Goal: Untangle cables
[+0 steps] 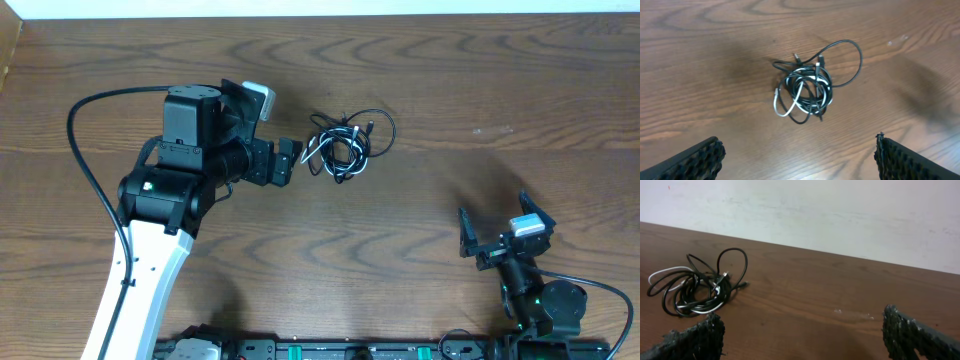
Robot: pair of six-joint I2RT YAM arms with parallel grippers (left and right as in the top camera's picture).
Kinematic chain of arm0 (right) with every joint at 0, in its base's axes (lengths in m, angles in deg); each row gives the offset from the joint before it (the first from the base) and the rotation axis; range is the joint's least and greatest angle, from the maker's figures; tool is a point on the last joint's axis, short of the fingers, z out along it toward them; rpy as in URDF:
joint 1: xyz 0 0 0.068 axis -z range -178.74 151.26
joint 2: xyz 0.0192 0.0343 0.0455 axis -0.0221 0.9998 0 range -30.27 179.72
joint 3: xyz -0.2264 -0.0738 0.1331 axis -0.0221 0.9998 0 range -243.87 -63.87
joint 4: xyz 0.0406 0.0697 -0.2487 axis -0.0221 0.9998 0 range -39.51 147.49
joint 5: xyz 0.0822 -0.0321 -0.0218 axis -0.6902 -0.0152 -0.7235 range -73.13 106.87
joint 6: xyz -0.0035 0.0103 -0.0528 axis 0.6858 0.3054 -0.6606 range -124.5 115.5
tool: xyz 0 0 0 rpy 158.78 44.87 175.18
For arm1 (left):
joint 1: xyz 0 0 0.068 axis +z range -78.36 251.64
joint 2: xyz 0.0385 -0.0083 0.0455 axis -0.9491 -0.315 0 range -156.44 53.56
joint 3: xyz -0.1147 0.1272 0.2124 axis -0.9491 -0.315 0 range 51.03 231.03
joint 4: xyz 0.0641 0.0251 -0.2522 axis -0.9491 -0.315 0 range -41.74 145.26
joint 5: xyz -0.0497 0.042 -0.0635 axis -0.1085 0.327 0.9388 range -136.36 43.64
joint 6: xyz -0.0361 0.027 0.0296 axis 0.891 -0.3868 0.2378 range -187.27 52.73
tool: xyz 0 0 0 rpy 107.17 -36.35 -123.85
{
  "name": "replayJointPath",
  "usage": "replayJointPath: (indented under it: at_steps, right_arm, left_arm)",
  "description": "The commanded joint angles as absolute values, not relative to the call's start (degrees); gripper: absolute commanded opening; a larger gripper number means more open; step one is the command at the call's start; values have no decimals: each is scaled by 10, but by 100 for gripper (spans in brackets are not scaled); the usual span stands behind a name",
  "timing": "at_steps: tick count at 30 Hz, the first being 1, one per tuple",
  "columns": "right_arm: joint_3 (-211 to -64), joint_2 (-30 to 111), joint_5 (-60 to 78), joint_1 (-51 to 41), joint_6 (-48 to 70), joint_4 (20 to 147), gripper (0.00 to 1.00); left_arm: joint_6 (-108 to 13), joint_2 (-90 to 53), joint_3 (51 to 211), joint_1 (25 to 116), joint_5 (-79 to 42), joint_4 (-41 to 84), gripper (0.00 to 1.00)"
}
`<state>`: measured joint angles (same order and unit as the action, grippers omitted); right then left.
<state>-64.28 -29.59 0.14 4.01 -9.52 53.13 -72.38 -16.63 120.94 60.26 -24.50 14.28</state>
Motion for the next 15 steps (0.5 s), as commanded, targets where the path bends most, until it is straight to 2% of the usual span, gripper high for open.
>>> replayJointPath:
  at_steps: [1,5,12,15]
  right_arm:
    - [-642,-299,0,37,-91,533,99]
    - [-642,-299,-5,37,-90,531,99]
    - [-643,-299,-109,37,-88,527,99]
    - [-656,-295,-120,37,-29,542,99]
  left_arm:
    - [-692,-165,1223,600,-222,143,98]
    - [-692,-165,1223,600,-221,143,98]
    - [-691,-165,1223,600,-221,141,98]
    - [-692,-165,1223,600,-226,132,98]
